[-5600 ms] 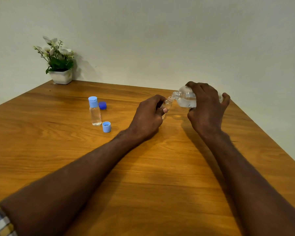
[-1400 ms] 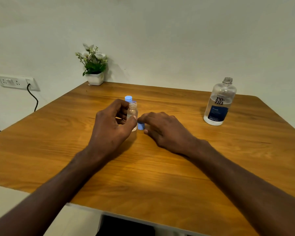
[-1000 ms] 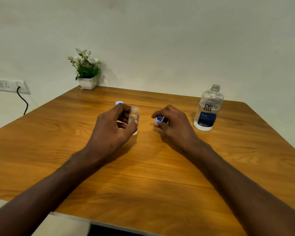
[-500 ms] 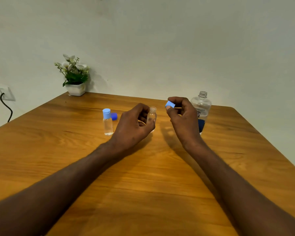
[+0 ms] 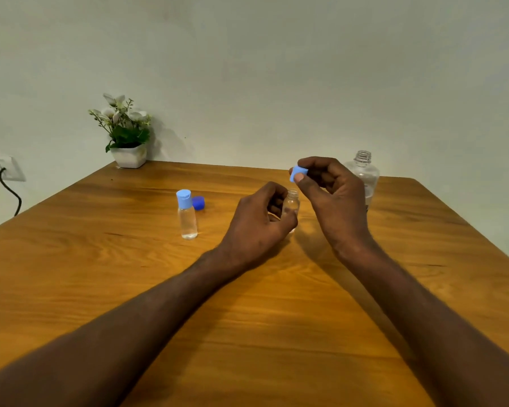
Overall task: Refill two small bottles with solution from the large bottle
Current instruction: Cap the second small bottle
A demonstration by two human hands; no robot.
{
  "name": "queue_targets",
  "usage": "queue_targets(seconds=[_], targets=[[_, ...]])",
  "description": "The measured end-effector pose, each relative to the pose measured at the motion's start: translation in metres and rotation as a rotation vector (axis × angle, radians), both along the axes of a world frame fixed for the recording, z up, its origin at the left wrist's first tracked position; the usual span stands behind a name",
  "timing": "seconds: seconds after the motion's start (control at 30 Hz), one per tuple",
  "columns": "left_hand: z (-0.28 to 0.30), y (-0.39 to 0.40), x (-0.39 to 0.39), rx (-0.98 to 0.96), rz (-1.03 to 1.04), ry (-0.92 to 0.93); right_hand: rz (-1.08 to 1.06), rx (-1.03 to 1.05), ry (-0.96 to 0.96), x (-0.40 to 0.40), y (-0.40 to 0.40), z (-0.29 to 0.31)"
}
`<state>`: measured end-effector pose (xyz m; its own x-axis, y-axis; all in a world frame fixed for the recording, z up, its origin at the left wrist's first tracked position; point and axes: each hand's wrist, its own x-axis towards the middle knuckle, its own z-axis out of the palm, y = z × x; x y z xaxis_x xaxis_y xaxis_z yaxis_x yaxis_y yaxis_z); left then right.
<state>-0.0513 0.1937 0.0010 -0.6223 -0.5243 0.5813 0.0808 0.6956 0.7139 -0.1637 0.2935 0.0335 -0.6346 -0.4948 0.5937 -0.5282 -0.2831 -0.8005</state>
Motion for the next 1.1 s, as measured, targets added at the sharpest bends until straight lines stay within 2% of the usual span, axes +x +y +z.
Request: queue_targets(seconds=[0.3, 1.1], targets=[[-0.0019, -0.0032, 0.0043, 0.002, -0.008, 0.054, -0.003, 0.079, 0.119, 0.0022, 0.0005, -0.0007], [0.0002, -0.0061, 0.0094, -0.060, 0.031, 0.007, -0.009, 0.217, 0.297, 0.0067, 0.0088, -0.0007]])
